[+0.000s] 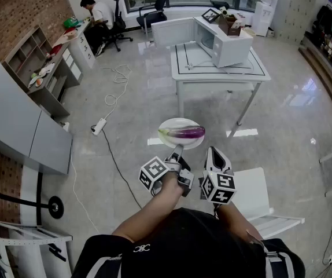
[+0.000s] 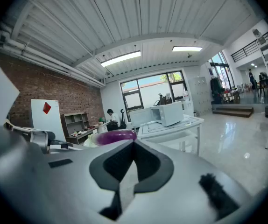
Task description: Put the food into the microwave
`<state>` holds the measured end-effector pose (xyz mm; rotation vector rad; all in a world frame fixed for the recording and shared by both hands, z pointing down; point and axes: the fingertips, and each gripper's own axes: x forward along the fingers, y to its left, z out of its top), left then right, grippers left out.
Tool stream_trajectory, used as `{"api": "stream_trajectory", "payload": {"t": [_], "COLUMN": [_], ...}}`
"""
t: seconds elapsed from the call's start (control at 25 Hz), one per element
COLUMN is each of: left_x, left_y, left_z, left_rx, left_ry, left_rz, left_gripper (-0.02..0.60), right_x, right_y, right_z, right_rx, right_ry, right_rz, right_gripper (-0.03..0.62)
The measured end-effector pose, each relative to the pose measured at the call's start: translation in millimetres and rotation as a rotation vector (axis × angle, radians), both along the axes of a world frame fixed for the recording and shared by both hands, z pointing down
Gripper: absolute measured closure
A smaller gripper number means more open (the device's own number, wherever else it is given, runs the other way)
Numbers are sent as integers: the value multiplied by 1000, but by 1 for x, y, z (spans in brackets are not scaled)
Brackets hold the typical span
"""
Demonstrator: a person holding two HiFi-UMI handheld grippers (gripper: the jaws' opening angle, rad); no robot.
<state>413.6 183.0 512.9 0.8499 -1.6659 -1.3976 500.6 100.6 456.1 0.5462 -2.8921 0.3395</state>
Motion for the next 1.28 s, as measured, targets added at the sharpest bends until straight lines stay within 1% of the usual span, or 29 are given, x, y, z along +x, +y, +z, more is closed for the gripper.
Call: {"api": "stream_trajectory", "payload": {"t": [0.2,0.44,0.6,0.96,1.28], "left_x": [-2,-13,-23,-54,-96], "left_y": [6,13,19,37,78], "left_z": [6,10,10,8,7], "left_rx": [-2,-1,6,20,32], "left_ry": [20,31,35,37,35], "left_rz": [-3,-7,-12,-7,-30], "left_gripper": [560,560,560,560,560], "right_x": [-4,-15,-26,-58,-100], "right_y": [10,14,23,48,89], "right_z": [4,4,4,-1,-1], "right_rx": [1,-9,2,37,74], "right_ry": [15,11,19,20,23], "right_rz": [-19,-11,-19,-52,-93], "right_gripper": [594,594,594,594,594]}}
